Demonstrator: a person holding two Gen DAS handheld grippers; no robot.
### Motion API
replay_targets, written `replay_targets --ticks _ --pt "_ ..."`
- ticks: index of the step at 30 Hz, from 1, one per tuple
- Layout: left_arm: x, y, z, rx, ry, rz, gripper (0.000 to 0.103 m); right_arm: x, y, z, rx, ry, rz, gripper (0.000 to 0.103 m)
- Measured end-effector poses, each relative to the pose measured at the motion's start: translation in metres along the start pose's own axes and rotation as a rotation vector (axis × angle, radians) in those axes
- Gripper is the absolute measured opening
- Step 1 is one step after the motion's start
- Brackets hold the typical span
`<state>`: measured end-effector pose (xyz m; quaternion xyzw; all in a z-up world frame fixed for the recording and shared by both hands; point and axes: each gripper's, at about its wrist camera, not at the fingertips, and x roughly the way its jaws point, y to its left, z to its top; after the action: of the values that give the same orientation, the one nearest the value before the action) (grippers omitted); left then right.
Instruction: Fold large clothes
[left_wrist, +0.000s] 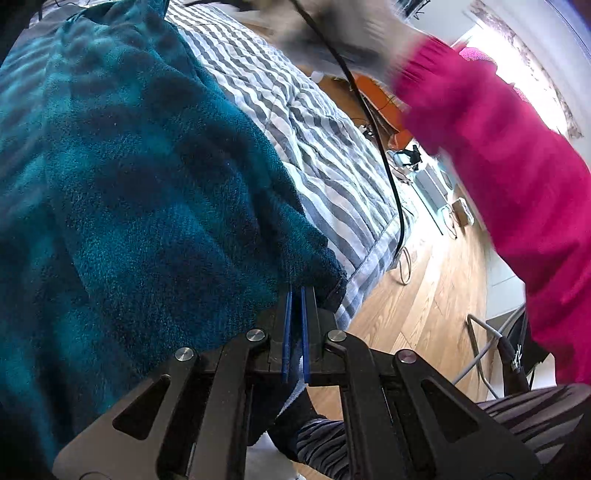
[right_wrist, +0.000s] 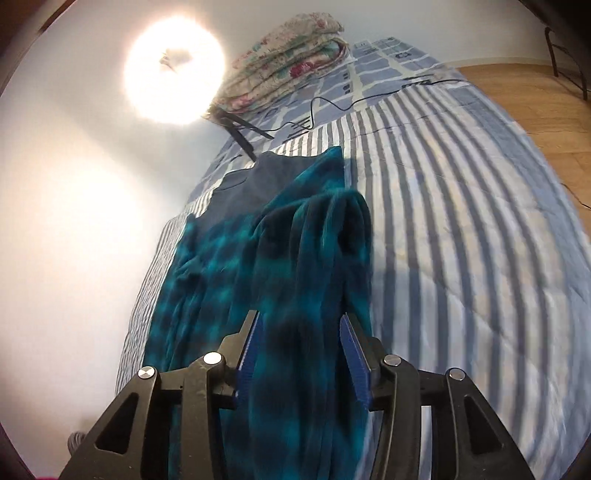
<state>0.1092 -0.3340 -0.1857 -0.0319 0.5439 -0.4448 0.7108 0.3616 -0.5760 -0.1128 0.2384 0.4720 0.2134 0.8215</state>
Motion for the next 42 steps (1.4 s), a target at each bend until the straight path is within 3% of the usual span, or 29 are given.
replay_targets --ticks 3,4,5,8,10,12,14,17,21,23,27,31,33,34,35,42 --pt "0.001 0.001 0.002 0.015 0.007 -0.006 0.0 0.03 -0.009 0.018 0.045 -0.005 0.002 0.043" --pt "0.002 0.001 0.004 0.017 0.007 -0.004 0.0 0.036 -0.012 0.022 0.06 -0.01 -0.001 0.032" --pt "0.003 0.0 0.004 0.022 0.005 0.0 0.0 0.041 -0.013 0.026 0.066 -0.018 -0.007 0.009" --pt "0.001 -0.001 0.003 0.037 0.001 0.004 0.0 0.035 0.0 0.03 -0.055 -0.061 -0.096 0.006" --pt "0.0 -0.005 0.001 0.041 -0.005 0.0 0.0 0.038 -0.015 0.033 -0.028 -0.06 -0.169 0.006" --pt "-0.001 -0.004 0.001 0.044 -0.005 0.001 0.0 0.055 -0.042 0.031 0.081 -0.019 -0.174 0.006" --pt "-0.001 -0.005 0.0 0.053 -0.005 0.004 0.0 0.064 -0.045 0.026 0.063 -0.013 -0.206 0.007" --pt "-0.004 -0.007 -0.005 0.052 -0.011 0.005 0.0 0.052 -0.039 0.027 0.057 -0.025 -0.182 0.02" --pt "-0.03 -0.014 -0.013 0.064 -0.046 0.026 0.0 -0.015 -0.019 0.015 0.044 -0.103 -0.11 0.032" --pt "-0.048 -0.012 -0.015 0.044 -0.082 0.04 0.0 -0.049 -0.012 0.003 0.03 -0.131 -0.067 0.032" --pt "-0.068 -0.013 -0.019 0.009 -0.125 0.046 0.0 -0.117 0.004 -0.041 0.001 -0.155 -0.066 0.032" --pt "-0.059 -0.029 -0.012 0.033 -0.102 0.049 0.002 -0.164 0.008 -0.098 -0.021 -0.153 -0.078 0.033" --pt "-0.045 -0.045 -0.009 0.08 -0.089 0.075 0.023 -0.178 0.004 -0.123 -0.009 -0.146 -0.072 0.033" --pt "-0.037 -0.052 -0.006 0.097 -0.08 0.096 0.052 -0.184 0.002 -0.135 -0.004 -0.145 -0.073 0.033" --pt "-0.029 -0.057 -0.003 0.106 -0.075 0.107 0.065 -0.189 -0.001 -0.147 0.001 -0.145 -0.078 0.033" --pt "0.016 -0.073 0.005 0.17 -0.011 0.231 0.066 -0.204 -0.023 -0.194 0.076 -0.122 -0.055 0.033"
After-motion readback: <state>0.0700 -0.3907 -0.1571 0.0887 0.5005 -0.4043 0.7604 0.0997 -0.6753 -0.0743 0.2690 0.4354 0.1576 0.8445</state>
